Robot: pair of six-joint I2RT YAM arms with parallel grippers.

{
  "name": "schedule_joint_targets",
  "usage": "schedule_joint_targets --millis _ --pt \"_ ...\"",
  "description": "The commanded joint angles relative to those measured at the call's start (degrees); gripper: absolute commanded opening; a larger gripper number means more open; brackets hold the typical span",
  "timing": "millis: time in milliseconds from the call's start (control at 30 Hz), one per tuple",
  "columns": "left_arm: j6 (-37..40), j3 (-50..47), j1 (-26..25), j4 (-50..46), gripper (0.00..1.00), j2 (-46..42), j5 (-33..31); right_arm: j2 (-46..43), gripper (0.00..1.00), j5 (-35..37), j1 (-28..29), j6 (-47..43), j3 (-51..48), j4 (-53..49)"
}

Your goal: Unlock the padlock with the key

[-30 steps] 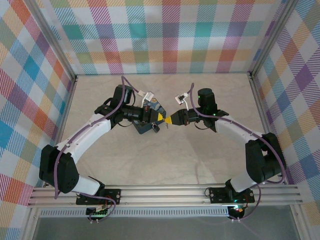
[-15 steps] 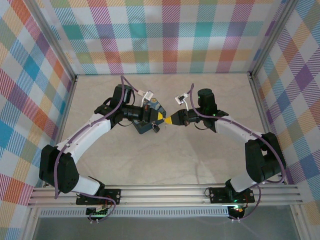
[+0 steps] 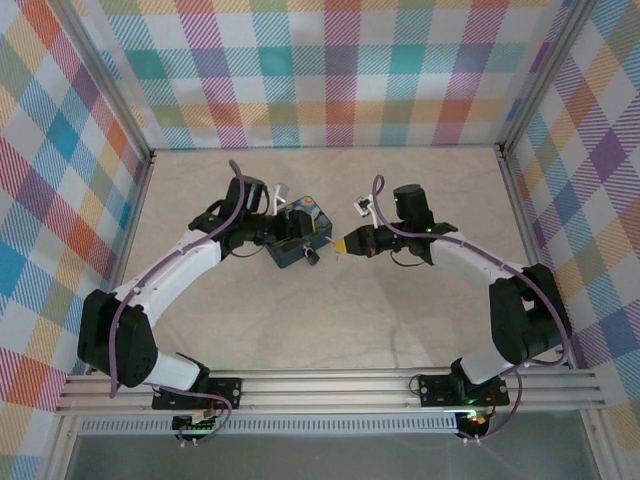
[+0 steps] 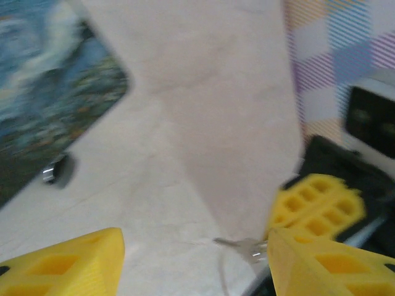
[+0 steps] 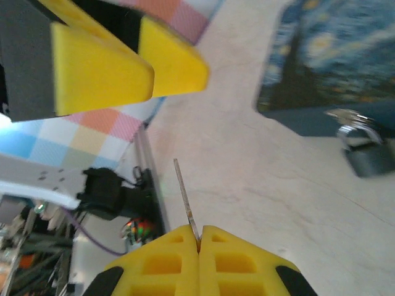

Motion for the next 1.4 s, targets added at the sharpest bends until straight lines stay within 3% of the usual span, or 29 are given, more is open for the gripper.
schedule_joint_targets --millis 0,200,400,733,1067,1367 --pt "-9.36 -4.50 -4.26 0.18 0.64 -0.40 -17.97 0.65 0.00 10.01 -1.79 -2.71 -0.12 -7.61" --pt "-21.17 -5.19 -14.63 0.59 0.69 5.72 -38.94 -0.42 0.00 20.26 -3.07 -0.74 -0.43 -11.86" --pt "-28.27 1.24 -18.92 -2.35 0.70 15.11 -48.42 -2.90 0.00 24.19 -3.69 -0.06 -0.95 -13.00" --pt "-36.29 8.16 -20.07 -3.63 0.69 27.31 -55.77 -6.41 0.00 23.04 -5.27 -0.08 -3.75 -12.50" --pt "-37.36 14.79 -20.03 -4.44 0.55 35.79 -58.00 -6.14 0.00 20.53 -6.00 -0.55 -4.24 -12.19" --pt "-38.31 15.02 -19.90 -6.69 0.37 35.97 -55.74 -5.74 0.01 19.67 -6.02 -0.74 -5.02 -12.46"
